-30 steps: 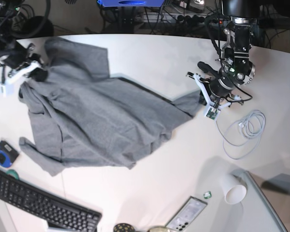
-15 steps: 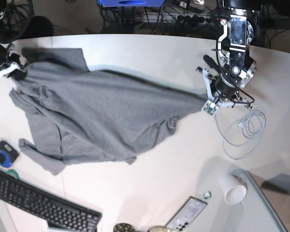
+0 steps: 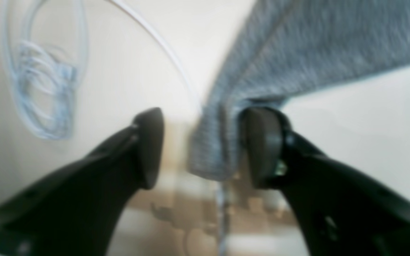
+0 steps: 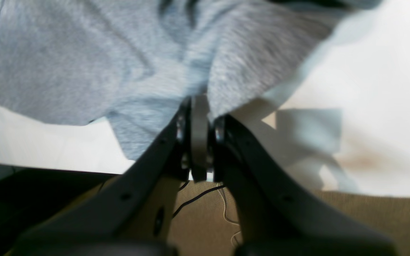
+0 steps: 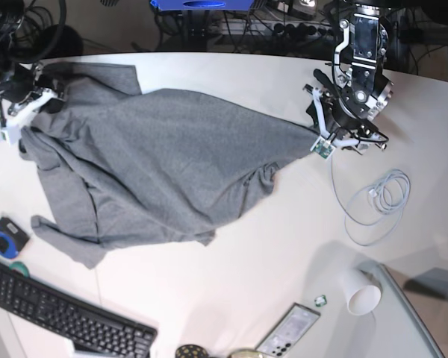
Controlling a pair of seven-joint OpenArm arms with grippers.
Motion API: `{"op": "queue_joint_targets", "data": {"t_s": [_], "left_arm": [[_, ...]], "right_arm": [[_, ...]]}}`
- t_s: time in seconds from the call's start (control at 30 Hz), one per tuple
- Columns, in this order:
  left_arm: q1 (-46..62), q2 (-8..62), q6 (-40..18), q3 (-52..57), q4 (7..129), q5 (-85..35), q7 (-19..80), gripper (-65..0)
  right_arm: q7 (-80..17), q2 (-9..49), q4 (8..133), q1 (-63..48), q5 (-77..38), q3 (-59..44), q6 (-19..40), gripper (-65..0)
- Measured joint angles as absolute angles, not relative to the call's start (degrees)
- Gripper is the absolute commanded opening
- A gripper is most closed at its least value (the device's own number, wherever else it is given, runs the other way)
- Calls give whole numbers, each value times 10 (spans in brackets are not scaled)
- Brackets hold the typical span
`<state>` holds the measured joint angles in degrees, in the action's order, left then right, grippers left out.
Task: Layout the t-shirt on the table in an organized manner, then fold the t-shirt properly
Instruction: 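Release the corner with the left gripper and raise it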
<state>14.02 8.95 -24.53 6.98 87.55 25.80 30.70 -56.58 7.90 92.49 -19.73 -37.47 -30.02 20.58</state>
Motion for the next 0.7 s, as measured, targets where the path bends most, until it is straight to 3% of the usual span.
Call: {"op": "queue_joint_targets", "data": {"t_s": [0.17,0.37,0.5,0.7], "left_arm": [[157,94,-250,90,928,102,316,-239],[192,107,-243,198,1035,-227,465,-239],[216,103,-243,232,964,-405,473,-244],[215,75,-240,233,845,-468,465,-244]], "right_arm": [[-566,80,925,-197,-375,-300,206,-644],[-566,82,925,-199,-375,-300,206,-644],[-566,84,925,-199,-373,-300,206,-644],[-564,96,925,-199,-374,-300,206,-644]]}}
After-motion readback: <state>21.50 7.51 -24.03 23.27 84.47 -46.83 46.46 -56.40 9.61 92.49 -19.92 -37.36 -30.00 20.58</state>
